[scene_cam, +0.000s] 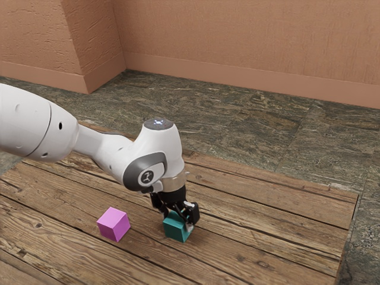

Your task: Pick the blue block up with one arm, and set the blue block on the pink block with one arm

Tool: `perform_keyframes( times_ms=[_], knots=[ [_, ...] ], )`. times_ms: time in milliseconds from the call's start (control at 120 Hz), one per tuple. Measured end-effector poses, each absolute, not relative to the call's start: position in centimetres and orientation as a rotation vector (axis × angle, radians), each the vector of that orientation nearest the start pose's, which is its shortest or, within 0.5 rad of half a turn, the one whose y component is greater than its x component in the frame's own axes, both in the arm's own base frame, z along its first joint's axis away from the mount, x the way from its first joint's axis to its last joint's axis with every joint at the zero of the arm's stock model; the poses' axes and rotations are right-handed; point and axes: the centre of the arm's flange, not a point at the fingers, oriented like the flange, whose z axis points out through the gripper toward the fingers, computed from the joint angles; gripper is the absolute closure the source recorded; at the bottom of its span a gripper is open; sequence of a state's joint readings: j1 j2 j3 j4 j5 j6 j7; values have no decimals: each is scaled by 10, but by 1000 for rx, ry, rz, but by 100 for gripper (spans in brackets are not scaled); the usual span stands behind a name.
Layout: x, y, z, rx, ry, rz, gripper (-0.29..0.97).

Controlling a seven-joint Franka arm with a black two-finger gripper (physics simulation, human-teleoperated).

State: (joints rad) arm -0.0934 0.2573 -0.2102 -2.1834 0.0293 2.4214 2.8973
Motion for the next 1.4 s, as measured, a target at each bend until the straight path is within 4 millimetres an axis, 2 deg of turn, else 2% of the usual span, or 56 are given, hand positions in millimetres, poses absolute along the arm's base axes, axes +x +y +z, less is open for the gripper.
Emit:
perform_keyframes(
  times_ms=[450, 633, 750, 900, 1000, 1125, 1258, 1400],
  knots=[
    [537, -168, 262, 116, 3164, -56, 24],
    [540, -168, 264, 115, 3157, -61, 26],
    [542, -167, 273, 110, 3141, -62, 27],
    [541, -162, 308, 95, 3093, -58, 29],
    [525, -142, 343, 56, 3054, -30, 29],
    [498, -104, 368, -31, 3034, 2, 29],
    [466, -73, 378, -91, 3026, 29, 29],
    [448, -51, 379, -126, 3026, 52, 29]
  ],
)
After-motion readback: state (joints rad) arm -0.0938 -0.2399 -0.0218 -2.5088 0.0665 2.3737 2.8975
